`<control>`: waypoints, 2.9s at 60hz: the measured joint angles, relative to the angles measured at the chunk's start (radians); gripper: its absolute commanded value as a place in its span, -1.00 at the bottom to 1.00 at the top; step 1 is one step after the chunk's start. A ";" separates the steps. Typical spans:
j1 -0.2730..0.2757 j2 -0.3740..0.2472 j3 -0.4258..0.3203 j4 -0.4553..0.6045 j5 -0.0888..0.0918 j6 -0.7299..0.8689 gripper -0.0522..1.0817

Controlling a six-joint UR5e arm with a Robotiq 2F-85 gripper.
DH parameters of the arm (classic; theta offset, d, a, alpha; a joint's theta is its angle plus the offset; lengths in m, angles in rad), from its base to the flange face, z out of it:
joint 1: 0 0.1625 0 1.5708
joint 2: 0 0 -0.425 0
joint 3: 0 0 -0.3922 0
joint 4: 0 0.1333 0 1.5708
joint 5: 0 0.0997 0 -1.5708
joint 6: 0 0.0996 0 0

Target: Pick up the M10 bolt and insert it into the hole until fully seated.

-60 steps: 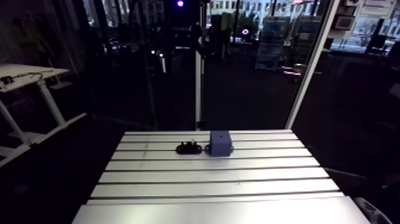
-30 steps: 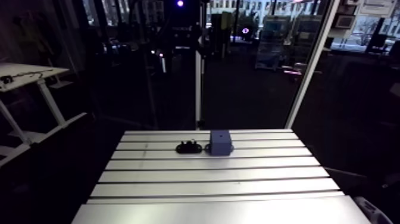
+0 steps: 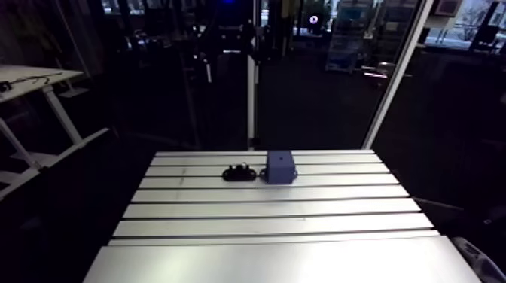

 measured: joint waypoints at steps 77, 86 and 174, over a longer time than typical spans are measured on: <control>0.006 0.248 0.078 -0.262 -0.039 -0.019 -0.88; 0.001 0.251 0.097 -0.280 -0.038 -0.037 -0.88; -0.008 0.309 0.163 -0.376 -0.036 -0.066 0.06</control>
